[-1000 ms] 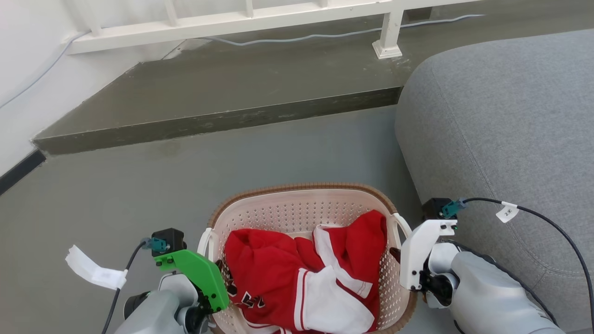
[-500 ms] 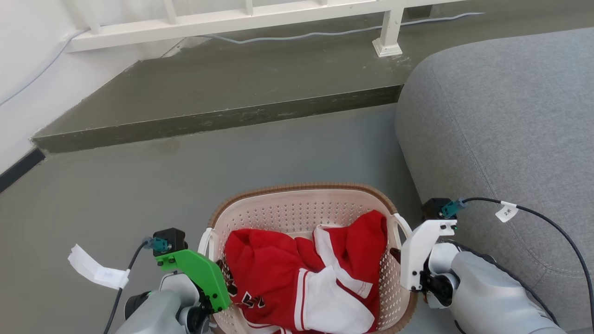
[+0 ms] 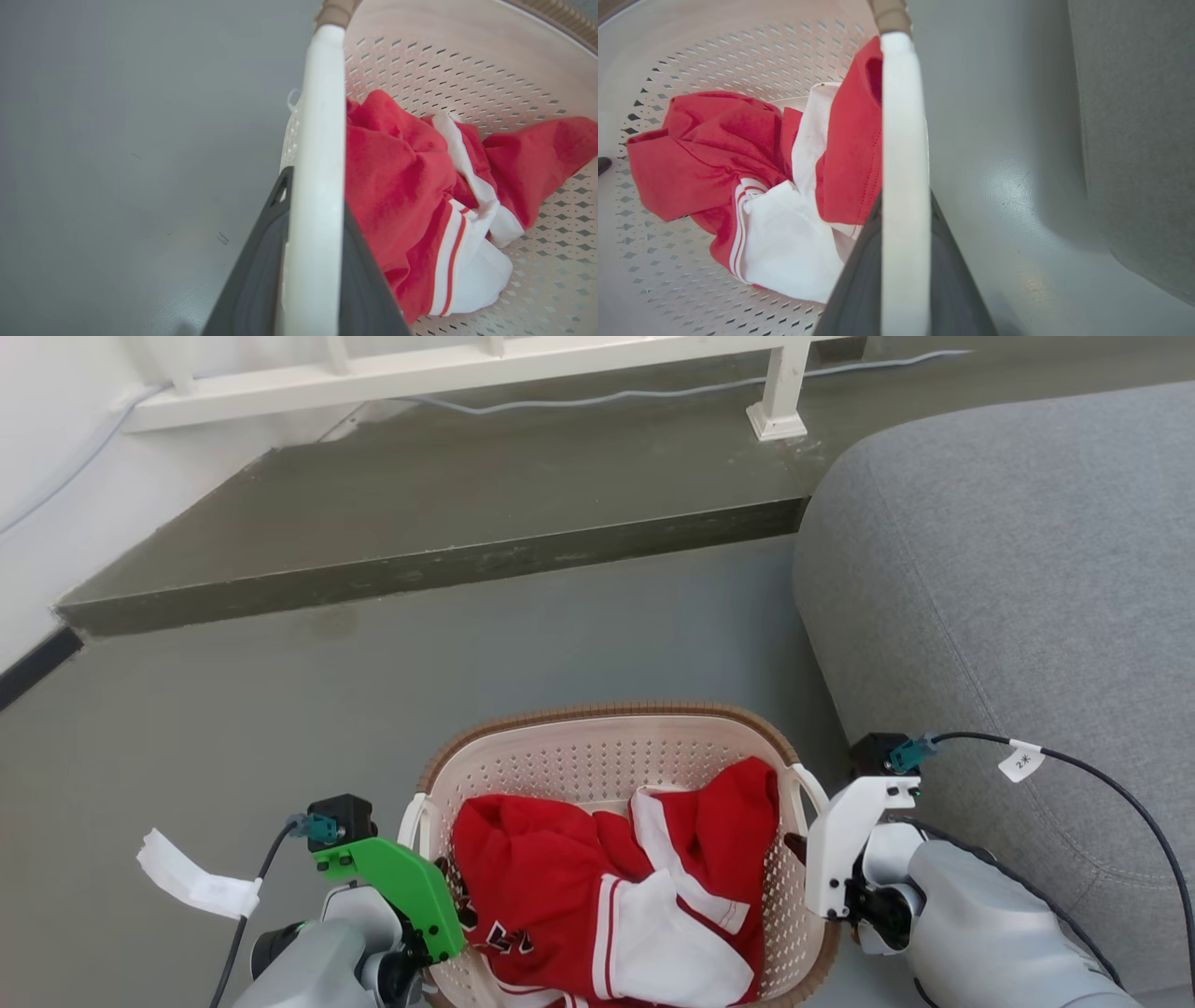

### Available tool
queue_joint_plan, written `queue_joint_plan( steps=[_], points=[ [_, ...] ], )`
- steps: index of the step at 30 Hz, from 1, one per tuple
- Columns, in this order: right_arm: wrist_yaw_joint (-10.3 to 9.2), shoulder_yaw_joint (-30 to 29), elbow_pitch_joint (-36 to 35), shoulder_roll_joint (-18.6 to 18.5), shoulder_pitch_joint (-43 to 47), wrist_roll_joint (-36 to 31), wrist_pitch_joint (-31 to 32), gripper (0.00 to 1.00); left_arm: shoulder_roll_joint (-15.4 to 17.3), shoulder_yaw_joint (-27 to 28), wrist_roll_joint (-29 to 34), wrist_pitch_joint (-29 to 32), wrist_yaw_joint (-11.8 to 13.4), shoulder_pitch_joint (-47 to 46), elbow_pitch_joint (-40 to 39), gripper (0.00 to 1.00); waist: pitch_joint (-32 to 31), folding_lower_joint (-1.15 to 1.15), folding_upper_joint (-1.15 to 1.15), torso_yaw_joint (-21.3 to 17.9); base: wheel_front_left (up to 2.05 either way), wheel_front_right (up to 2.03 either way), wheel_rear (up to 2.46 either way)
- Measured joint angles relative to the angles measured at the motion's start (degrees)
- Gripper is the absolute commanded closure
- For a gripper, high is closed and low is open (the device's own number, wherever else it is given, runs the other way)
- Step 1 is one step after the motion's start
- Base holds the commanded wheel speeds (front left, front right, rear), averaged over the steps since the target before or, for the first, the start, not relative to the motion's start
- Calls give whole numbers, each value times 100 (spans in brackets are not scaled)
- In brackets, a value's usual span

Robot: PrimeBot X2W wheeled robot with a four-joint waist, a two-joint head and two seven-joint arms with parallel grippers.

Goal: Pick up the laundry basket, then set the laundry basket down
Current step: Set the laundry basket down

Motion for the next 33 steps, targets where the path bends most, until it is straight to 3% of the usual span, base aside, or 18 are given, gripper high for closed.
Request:
queue_joint_plan(
  steps=[33],
  points=[
    [2, -55, -164, -248, -1068, 109, -405, 100, 14, -146, 25, -509, 247, -1129, -236, 100, 1685, 0, 0, -16, 0, 0, 0]
  ],
)
